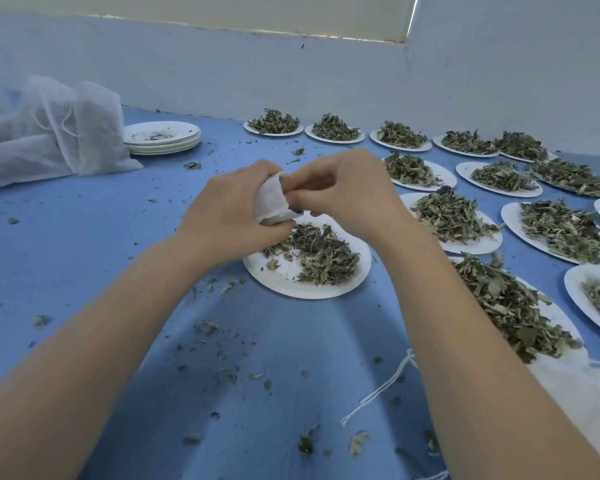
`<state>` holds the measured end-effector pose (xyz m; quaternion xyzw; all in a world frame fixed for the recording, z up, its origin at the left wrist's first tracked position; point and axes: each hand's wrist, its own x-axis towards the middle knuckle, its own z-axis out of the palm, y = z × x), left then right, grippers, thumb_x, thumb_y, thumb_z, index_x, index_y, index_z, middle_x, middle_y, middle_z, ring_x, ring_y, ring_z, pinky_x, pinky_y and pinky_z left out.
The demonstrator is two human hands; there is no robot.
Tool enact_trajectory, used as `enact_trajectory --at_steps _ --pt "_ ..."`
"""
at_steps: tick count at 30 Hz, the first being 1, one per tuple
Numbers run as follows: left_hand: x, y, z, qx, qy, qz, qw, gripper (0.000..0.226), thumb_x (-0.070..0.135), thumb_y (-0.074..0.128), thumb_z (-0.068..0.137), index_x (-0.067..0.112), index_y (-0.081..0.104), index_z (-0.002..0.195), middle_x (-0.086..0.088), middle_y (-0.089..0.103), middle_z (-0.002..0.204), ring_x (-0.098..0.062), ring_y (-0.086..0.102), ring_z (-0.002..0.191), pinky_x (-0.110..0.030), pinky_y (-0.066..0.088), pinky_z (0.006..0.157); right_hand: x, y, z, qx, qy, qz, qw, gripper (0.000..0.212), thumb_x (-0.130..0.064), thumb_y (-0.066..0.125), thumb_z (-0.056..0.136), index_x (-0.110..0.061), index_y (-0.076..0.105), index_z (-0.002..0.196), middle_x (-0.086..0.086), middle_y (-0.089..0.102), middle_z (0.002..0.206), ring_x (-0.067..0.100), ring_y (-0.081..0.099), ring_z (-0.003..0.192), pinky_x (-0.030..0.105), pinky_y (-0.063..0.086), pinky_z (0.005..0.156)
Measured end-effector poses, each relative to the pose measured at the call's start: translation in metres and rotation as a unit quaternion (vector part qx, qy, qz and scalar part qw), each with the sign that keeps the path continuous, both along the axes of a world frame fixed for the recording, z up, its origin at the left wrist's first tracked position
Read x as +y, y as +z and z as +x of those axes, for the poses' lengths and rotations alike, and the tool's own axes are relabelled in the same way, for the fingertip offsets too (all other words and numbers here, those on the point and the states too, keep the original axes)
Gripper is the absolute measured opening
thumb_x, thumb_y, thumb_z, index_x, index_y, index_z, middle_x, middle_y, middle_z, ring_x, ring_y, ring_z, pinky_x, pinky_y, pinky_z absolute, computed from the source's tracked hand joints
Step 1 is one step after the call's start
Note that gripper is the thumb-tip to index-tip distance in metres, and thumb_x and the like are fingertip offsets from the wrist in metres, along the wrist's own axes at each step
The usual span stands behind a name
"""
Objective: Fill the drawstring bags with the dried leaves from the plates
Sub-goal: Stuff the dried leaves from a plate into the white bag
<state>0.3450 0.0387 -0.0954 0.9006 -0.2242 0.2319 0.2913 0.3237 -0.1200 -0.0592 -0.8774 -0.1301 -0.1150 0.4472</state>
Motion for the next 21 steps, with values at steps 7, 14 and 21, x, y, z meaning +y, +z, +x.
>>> enact_trajectory --at_steps 7,14,21 --pt "-0.003 0.003 -0.001 0.001 -0.033 -0.003 0.999 0.047 0.025 0.075 0.065 0.022 0.06 0.109 0.017 0.053 0.076 -0.009 0.051 0.076 -0.002 0.034 0.062 0.008 0.004 -0.007 0.05 0.103 -0.072 0.991 0.022 -0.005 0.061 0.084 -0.021 0.072 0.095 0.0 0.073 0.094 0.014 0.065 0.096 0.035 0.051 0.09" --pt "0.006 0.007 -0.001 -0.004 -0.023 0.015 1.0 0.057 0.031 0.076 0.064 0.025 0.052 0.116 0.014 0.055 0.079 -0.016 0.053 0.073 -0.024 0.042 0.06 -0.013 0.011 -0.006 0.061 0.148 0.059 0.985 0.03 -0.003 0.073 0.077 -0.013 0.071 0.105 -0.002 0.073 0.096 0.009 0.069 0.09 0.017 0.054 0.077" --pt "0.016 0.007 0.007 0.041 0.036 0.072 0.996 0.059 0.032 0.069 0.065 0.026 0.046 0.119 0.001 0.056 0.092 -0.023 0.048 0.084 -0.031 0.038 0.066 -0.026 0.012 -0.002 0.126 -0.008 -0.167 0.978 0.042 -0.046 0.076 0.072 -0.029 0.066 0.109 -0.01 0.065 0.102 0.001 0.064 0.066 0.01 0.043 0.053"
